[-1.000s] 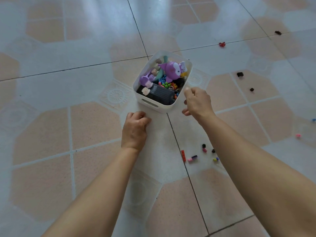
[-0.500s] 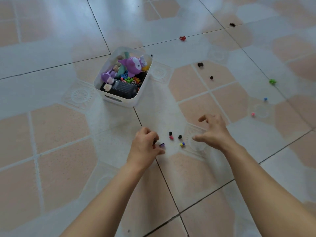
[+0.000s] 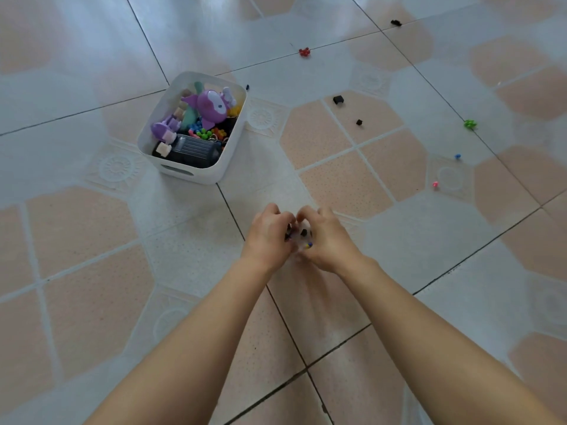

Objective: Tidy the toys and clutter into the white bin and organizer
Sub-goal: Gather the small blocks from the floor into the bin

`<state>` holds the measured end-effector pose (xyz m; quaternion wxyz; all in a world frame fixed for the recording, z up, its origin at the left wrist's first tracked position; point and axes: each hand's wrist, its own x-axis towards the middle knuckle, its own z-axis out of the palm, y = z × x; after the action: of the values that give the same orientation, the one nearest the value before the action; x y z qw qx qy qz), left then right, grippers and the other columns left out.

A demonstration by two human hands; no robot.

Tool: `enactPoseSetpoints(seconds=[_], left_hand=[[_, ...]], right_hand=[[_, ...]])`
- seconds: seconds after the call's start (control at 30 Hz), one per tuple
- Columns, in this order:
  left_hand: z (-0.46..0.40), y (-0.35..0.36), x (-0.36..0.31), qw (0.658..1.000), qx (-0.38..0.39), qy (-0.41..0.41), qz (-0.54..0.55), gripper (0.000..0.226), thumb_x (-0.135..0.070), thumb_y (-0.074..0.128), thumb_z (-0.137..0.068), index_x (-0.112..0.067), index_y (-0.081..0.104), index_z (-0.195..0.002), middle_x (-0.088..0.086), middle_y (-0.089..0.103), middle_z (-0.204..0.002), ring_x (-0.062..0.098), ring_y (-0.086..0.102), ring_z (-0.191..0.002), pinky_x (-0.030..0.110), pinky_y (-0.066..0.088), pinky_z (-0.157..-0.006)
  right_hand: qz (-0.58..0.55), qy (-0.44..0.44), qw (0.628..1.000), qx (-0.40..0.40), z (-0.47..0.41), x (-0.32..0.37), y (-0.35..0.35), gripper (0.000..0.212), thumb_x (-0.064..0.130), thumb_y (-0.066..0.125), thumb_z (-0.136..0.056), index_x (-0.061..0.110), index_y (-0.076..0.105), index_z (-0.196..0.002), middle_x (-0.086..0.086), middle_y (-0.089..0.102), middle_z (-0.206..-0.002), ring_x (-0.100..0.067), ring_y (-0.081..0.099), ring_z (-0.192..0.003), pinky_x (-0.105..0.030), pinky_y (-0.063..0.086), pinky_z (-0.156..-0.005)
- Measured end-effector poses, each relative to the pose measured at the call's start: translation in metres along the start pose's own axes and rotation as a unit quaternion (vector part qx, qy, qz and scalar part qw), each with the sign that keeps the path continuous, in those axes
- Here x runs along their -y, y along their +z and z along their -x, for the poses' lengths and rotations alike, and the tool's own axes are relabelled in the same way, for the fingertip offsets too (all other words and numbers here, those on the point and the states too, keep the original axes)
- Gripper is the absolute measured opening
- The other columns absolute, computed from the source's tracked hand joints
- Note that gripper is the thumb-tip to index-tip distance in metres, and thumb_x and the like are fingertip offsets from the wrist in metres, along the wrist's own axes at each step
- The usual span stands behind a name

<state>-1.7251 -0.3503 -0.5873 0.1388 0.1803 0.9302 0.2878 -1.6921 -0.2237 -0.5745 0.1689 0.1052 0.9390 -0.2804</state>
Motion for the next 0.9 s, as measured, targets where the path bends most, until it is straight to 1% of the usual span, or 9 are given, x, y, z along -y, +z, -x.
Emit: enactPoseSetpoints(seconds=[0.1, 0.23, 0.43, 0.53, 0.6, 0.67, 0.77, 0.83, 0.9], left_hand=[[-0.004, -0.001, 0.000, 1.000, -0.008, 0.017, 0.003, 0.017, -0.017, 0.069, -0.078, -0.007, 0.069, -0.092, 0.011, 0.054, -0.091, 0.024, 0.052, -0.076, 0.023, 0.027, -0.062], [-0.007, -0.002, -0.001, 0.999, 0.009, 0.022, -0.022, 0.016, -0.017, 0.071, -0.076, -0.009, 0.071, -0.090, 0.010, 0.057, -0.093, 0.024, 0.053, -0.076, 0.024, 0.028, -0.062], [-0.009, -0.009, 0.001, 1.000, 0.026, 0.009, 0.009, 0.020, -0.010, 0.073, -0.069, -0.008, 0.070, -0.088, 0.008, 0.060, -0.093, 0.024, 0.059, -0.078, 0.027, 0.040, -0.063], [-0.008, -0.014, 0.006, 0.998, 0.024, -0.023, 0.054, 0.019, -0.010, 0.075, -0.068, -0.012, 0.071, -0.086, 0.004, 0.062, -0.088, 0.020, 0.060, -0.076, 0.032, 0.052, -0.067], [-0.005, -0.017, 0.010, 0.986, 0.015, -0.079, 0.147, 0.015, -0.009, 0.075, -0.068, -0.013, 0.071, -0.082, 0.003, 0.066, -0.080, 0.020, 0.062, -0.072, 0.033, 0.053, -0.068], [-0.003, -0.023, 0.012, 0.937, 0.014, -0.154, 0.313, 0.011, -0.004, 0.074, -0.072, -0.009, 0.069, -0.080, 0.006, 0.065, -0.077, 0.019, 0.062, -0.067, 0.030, 0.055, -0.065], [0.001, -0.033, 0.015, 0.781, 0.021, -0.229, 0.581, 0.010, 0.003, 0.065, -0.081, -0.006, 0.062, -0.078, 0.008, 0.060, -0.077, 0.017, 0.061, -0.070, 0.021, 0.057, -0.063], [0.003, -0.036, 0.016, 0.695, 0.026, -0.253, 0.672, 0.014, 0.003, 0.058, -0.085, -0.007, 0.057, -0.075, 0.009, 0.058, -0.079, 0.015, 0.057, -0.071, 0.017, 0.055, -0.060], [0.005, -0.037, 0.016, 0.641, 0.038, -0.274, 0.716, 0.016, 0.003, 0.049, -0.086, -0.006, 0.053, -0.073, 0.013, 0.057, -0.083, 0.015, 0.052, -0.068, 0.015, 0.052, -0.054]], right_hand=[[0.021, -0.028, 0.999, -0.035, -0.002, 0.003, 0.006, 0.027, 0.011, 0.064, -0.085, 0.016, 0.055, -0.109, -0.009, 0.049, -0.106, -0.027, 0.057, -0.091, -0.036, 0.050, -0.079], [0.036, -0.032, 0.998, -0.038, -0.006, 0.002, 0.006, 0.021, 0.000, 0.058, -0.081, 0.013, 0.060, -0.097, -0.009, 0.057, -0.098, -0.026, 0.058, -0.087, -0.029, 0.044, -0.071], [-0.005, -0.004, 1.000, -0.025, -0.011, 0.003, 0.000, 0.010, 0.007, 0.066, -0.079, 0.011, 0.066, -0.088, -0.006, 0.064, -0.084, -0.023, 0.061, -0.078, -0.028, 0.049, -0.067], [-0.070, 0.033, 0.997, -0.020, -0.010, 0.001, -0.004, 0.010, 0.005, 0.070, -0.074, 0.011, 0.067, -0.082, -0.006, 0.063, -0.075, -0.020, 0.060, -0.068, -0.031, 0.051, -0.062], [-0.196, 0.080, 0.977, -0.016, -0.007, -0.002, -0.009, 0.012, -0.003, 0.068, -0.072, 0.008, 0.066, -0.078, -0.010, 0.063, -0.070, -0.020, 0.061, -0.063, -0.035, 0.056, -0.062], [-0.379, 0.128, 0.917, 0.002, -0.003, -0.005, -0.014, 0.014, -0.011, 0.063, -0.077, 0.004, 0.063, -0.078, -0.011, 0.058, -0.070, -0.021, 0.060, -0.067, -0.035, 0.060, -0.063], [-0.600, 0.150, 0.786, 0.019, 0.002, -0.010, -0.020, 0.022, -0.014, 0.051, -0.085, 0.006, 0.055, -0.078, -0.007, 0.051, -0.072, -0.017, 0.055, -0.066, -0.024, 0.057, -0.055], [-0.684, 0.152, 0.712, 0.036, 0.004, -0.014, -0.020, 0.026, -0.014, 0.039, -0.085, 0.008, 0.050, -0.075, -0.007, 0.047, -0.073, -0.017, 0.050, -0.063, -0.019, 0.051, -0.048], [-0.731, 0.148, 0.663, 0.061, 0.006, -0.015, -0.019, 0.023, -0.010, 0.034, -0.075, 0.009, 0.047, -0.073, -0.009, 0.046, -0.075, -0.018, 0.048, -0.062, -0.019, 0.047, -0.048]])
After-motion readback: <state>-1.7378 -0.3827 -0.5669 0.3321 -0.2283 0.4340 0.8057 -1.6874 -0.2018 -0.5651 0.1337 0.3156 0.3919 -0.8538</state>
